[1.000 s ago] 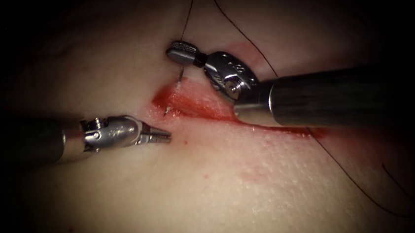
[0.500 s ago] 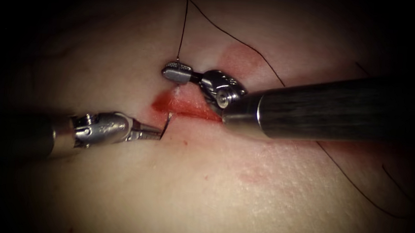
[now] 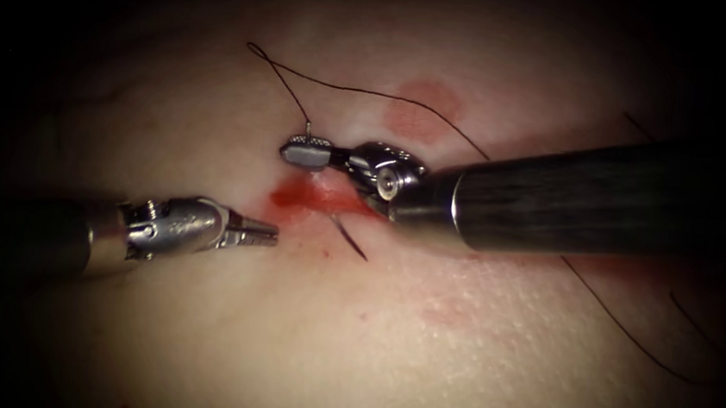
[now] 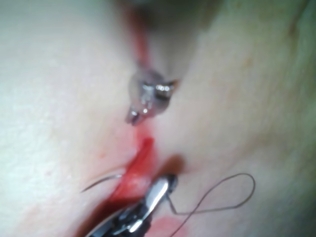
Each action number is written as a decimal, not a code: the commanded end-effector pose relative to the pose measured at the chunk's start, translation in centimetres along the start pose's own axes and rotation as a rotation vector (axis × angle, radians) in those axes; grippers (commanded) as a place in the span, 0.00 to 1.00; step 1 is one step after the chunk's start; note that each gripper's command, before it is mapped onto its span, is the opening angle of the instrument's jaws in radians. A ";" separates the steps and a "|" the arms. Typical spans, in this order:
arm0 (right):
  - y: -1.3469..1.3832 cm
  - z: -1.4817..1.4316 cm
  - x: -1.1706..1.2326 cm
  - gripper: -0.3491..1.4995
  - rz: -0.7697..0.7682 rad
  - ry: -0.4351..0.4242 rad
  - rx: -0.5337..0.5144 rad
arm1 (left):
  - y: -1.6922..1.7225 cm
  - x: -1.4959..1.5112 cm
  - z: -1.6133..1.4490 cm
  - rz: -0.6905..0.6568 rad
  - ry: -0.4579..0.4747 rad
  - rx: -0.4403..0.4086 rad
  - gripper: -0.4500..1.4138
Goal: Wound Closure
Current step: Use the right gripper to pass the needle through the top of the cut, then use the left gripper to pull the needle through the tissue.
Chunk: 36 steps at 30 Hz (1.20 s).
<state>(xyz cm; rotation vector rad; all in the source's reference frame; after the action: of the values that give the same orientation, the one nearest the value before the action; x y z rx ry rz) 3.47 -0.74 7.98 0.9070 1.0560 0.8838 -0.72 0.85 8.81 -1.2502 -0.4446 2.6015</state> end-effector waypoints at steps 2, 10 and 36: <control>0.13 -0.07 0.00 0.00 -0.019 -0.003 -0.035 | 0.00 -0.02 0.10 0.000 0.000 -0.002 0.05; 0.19 -0.06 -0.01 0.00 -0.047 -0.015 -0.063 | 0.00 -0.02 0.10 -0.001 0.000 -0.002 0.05; 0.44 -0.94 0.54 0.99 -0.208 0.180 -0.268 | 0.19 0.02 -0.08 0.097 0.003 -0.036 0.05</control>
<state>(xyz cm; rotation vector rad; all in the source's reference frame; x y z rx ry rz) 2.59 0.12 7.93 0.4913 1.1320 0.9175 -0.60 0.71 8.57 -1.3258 -0.4358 2.6989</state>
